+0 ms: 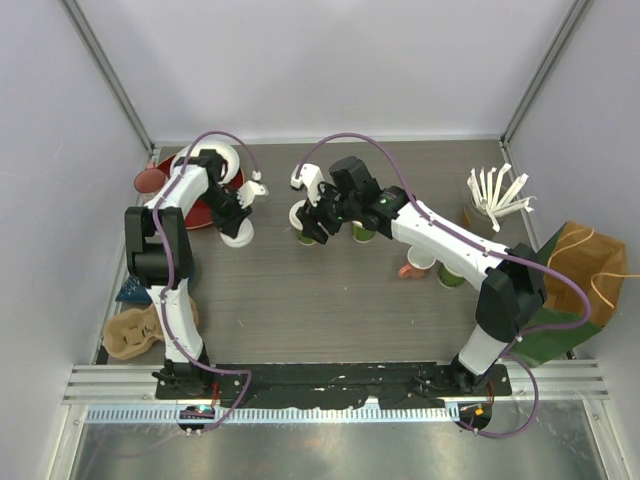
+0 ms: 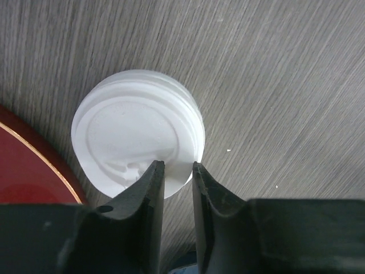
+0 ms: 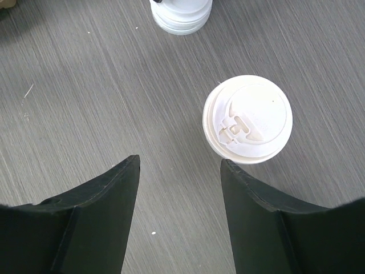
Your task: Pack the takeout coffee
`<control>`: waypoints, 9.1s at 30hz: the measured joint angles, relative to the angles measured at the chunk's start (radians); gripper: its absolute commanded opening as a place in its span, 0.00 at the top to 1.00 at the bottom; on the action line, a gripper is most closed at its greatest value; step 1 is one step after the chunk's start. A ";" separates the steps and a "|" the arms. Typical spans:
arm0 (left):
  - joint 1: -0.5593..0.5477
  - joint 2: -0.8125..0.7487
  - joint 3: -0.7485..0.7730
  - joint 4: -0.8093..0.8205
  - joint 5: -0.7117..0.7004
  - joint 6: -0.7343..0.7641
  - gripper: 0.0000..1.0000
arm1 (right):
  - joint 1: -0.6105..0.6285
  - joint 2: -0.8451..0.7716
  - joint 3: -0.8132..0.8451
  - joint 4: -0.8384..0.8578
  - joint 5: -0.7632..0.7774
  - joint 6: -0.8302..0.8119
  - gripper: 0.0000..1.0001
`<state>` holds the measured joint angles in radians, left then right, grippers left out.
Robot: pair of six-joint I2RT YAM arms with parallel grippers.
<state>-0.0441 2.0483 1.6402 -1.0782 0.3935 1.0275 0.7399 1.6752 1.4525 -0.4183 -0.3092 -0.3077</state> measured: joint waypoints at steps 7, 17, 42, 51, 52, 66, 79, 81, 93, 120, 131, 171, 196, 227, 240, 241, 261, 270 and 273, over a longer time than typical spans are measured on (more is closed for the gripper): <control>-0.007 -0.008 -0.007 0.003 -0.020 0.004 1.00 | 0.000 0.000 -0.002 0.002 -0.019 0.001 0.37; -0.010 -0.013 0.060 -0.060 0.000 -0.061 1.00 | 0.000 0.000 -0.002 0.002 -0.020 0.010 0.37; -0.315 -0.336 0.138 0.093 -0.176 -0.360 1.00 | -0.249 -0.183 -0.042 0.044 0.115 0.344 0.39; -0.661 -0.145 0.484 0.069 -0.288 -0.385 1.00 | -0.574 -0.405 -0.238 0.074 0.166 0.496 0.38; -0.689 -0.088 0.539 0.060 -0.304 -0.385 1.00 | -0.586 -0.414 -0.251 0.073 0.166 0.499 0.38; -0.854 0.199 0.681 0.005 -0.457 -0.364 1.00 | -0.664 -0.452 -0.316 0.059 0.131 0.491 0.38; -0.865 0.242 0.722 0.008 -0.447 -0.374 1.00 | -0.669 -0.461 -0.317 0.056 0.115 0.482 0.38; -0.868 0.245 0.723 0.010 -0.445 -0.376 1.00 | -0.670 -0.465 -0.318 0.054 0.114 0.479 0.38; -0.873 0.278 0.739 0.016 -0.446 -0.385 1.00 | -0.673 -0.472 -0.318 0.044 0.118 0.468 0.38; -0.895 0.292 0.745 0.034 -0.535 -0.393 1.00 | -0.682 -0.474 -0.320 0.024 0.124 0.456 0.38; -0.905 0.292 0.743 0.033 -0.551 -0.397 1.00 | -0.686 -0.480 -0.320 0.009 0.126 0.445 0.38; -0.916 0.291 0.729 0.034 -0.495 -0.425 0.95 | -0.687 -0.489 -0.320 -0.025 0.156 0.438 0.38; -0.927 0.255 0.729 0.006 -0.502 -0.446 0.54 | -0.687 -0.491 -0.297 -0.031 0.149 0.438 0.38; -0.620 0.090 0.593 0.153 -0.127 -0.835 1.00 | -0.448 -0.126 -0.236 0.146 -0.056 0.599 0.99; -0.653 0.142 0.474 0.249 0.007 -0.935 1.00 | -0.444 -0.099 -0.367 0.246 -0.053 0.620 0.99; -0.653 0.152 0.458 0.254 0.007 -0.938 1.00 | -0.451 -0.079 -0.394 0.272 -0.067 0.636 0.99; -0.640 0.166 0.608 0.228 0.014 -0.932 1.00 | -0.486 -0.098 -0.214 0.183 -0.080 0.639 0.99; -0.635 0.212 0.593 0.261 -0.035 -0.919 1.00 | -0.505 -0.072 -0.262 0.233 -0.055 0.633 0.99; -0.634 0.242 0.541 0.292 -0.027 -0.919 1.00 | -0.524 -0.030 -0.355 0.292 -0.091 0.656 0.99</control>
<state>-0.6785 2.2906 2.1811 -0.7860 0.3668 0.1085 0.2157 1.6451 1.0977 -0.1265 -0.4004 0.3481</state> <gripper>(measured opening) 0.010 0.026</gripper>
